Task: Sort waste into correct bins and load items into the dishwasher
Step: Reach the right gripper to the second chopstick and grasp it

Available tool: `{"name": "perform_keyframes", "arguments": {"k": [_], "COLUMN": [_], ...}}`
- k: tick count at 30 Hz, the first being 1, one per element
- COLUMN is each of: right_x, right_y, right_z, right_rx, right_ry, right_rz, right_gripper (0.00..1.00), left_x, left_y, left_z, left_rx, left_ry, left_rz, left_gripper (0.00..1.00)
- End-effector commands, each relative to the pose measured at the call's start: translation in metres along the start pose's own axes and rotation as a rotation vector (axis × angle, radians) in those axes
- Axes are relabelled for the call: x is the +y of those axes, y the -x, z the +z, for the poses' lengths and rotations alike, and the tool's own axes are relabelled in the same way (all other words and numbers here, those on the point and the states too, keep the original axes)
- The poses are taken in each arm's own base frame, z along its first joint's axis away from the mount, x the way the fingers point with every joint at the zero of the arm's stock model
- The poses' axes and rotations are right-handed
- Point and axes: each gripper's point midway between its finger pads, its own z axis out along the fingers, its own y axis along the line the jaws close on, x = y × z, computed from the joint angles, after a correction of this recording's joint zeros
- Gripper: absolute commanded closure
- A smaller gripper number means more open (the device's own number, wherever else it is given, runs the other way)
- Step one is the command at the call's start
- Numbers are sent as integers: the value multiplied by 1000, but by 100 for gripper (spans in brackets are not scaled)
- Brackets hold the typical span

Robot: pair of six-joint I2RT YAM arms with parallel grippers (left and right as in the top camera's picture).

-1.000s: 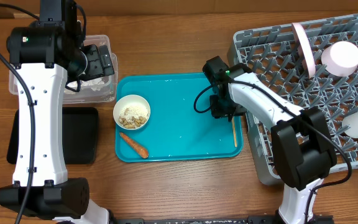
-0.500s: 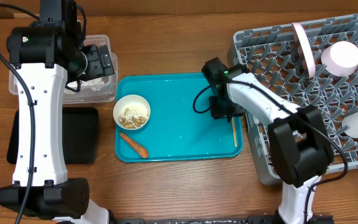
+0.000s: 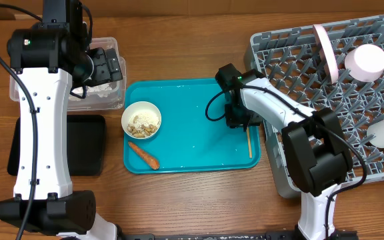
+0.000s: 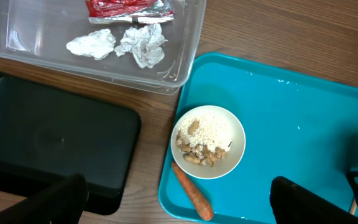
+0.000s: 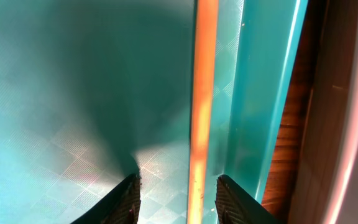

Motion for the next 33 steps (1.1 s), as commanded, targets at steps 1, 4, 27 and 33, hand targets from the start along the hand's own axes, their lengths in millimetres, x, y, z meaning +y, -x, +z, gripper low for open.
{"name": "perform_keyframes", "arguments": {"k": [1, 4, 27, 33], "right_x": [9, 9, 24, 24], "right_y": [-4, -7, -26, -26], "right_z": [8, 12, 22, 22], "right_rx": [41, 44, 118, 119], "right_ry": [40, 40, 137, 137], "right_rz": [14, 14, 15, 15], "right_gripper": [58, 55, 71, 82], "left_x": [-2, -2, -2, -2], "left_y": [2, 2, 1, 1], "left_z": [-2, -2, -2, -2], "left_rx": [-8, -8, -5, -5], "left_ry": [-11, -11, -10, -10], "left_rz": [-6, -6, -6, -6], "left_gripper": [5, 5, 5, 5]}}
